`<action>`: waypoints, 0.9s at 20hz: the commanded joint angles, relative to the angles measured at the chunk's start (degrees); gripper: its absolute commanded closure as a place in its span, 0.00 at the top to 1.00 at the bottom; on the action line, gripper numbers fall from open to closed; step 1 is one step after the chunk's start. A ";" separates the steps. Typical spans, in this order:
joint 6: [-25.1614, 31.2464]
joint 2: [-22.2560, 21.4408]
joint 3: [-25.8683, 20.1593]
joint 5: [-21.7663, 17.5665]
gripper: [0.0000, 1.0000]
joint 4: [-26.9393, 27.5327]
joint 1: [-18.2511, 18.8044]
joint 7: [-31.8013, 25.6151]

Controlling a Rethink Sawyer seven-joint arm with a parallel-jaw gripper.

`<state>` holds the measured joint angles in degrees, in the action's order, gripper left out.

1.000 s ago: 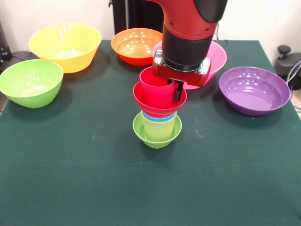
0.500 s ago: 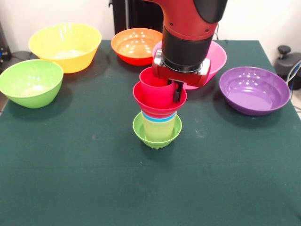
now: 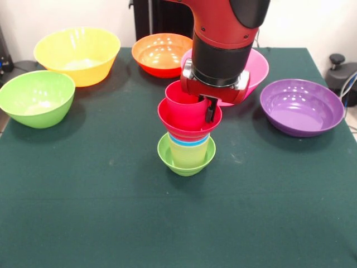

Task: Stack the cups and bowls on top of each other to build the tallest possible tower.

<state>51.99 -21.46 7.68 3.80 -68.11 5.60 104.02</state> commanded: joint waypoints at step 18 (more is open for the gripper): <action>-0.79 2.46 -2.18 -1.01 0.00 0.78 -0.41 7.19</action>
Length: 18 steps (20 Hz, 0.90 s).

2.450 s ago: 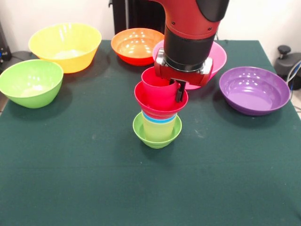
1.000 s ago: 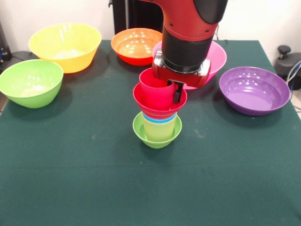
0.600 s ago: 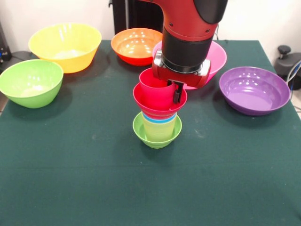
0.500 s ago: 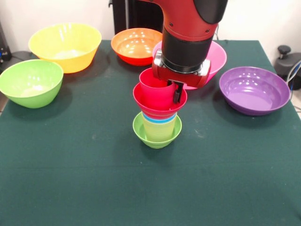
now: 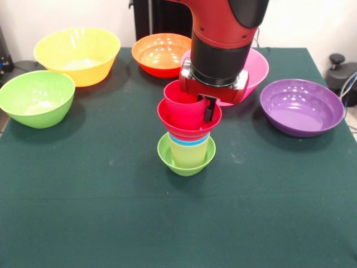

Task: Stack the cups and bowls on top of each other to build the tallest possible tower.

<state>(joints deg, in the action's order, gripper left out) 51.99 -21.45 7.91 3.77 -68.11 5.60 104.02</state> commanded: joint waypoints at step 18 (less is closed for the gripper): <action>-0.90 2.72 -2.57 -1.02 1.00 1.16 -0.58 6.79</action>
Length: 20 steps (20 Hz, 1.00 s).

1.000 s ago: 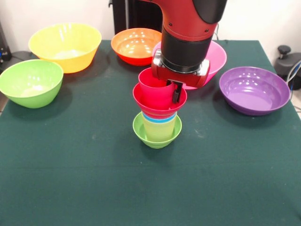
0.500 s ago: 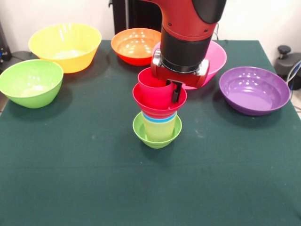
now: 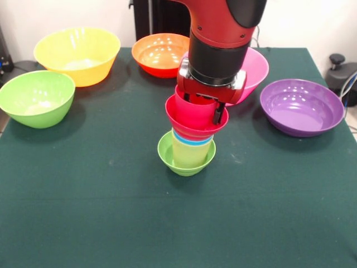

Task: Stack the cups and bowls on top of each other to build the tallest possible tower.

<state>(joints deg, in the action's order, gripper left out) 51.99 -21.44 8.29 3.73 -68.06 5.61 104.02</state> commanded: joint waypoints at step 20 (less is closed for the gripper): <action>1.41 2.71 -3.14 -0.19 1.00 4.53 -0.39 5.98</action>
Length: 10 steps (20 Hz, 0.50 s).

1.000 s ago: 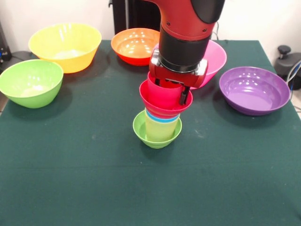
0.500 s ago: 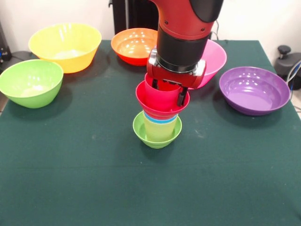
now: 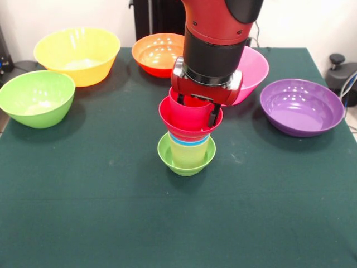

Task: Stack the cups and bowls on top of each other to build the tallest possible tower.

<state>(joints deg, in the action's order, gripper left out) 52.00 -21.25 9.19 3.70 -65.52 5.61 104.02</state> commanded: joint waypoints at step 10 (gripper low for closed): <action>2.38 1.73 -4.06 0.00 1.00 1.44 -0.40 5.80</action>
<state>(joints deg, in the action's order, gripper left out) 52.01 -21.28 9.19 3.71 -64.87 5.61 104.02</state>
